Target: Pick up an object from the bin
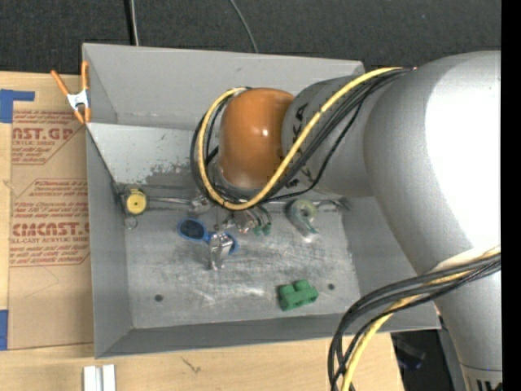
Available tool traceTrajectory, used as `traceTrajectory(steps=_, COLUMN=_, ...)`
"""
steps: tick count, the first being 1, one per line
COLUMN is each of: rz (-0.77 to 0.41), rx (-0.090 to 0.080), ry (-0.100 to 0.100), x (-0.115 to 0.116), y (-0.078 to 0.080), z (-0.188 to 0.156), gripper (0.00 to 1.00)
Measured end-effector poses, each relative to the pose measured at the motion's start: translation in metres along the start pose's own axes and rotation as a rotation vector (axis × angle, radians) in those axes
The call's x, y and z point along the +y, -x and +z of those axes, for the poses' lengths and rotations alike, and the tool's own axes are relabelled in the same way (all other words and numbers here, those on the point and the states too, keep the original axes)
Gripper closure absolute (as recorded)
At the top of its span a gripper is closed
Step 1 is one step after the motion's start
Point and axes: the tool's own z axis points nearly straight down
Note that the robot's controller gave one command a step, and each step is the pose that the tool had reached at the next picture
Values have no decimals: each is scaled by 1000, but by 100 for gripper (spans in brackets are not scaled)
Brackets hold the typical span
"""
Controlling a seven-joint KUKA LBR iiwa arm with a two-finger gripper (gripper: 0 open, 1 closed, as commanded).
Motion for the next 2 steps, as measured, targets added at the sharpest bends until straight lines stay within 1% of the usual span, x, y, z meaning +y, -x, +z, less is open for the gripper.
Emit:
traceTrajectory(steps=1, rz=3, rx=0, ry=-1, x=-2, y=0, z=-2, gripper=100)
traceTrajectory(steps=2, rz=2, rx=-11, ry=-3, x=15, y=2, z=-139, gripper=100)
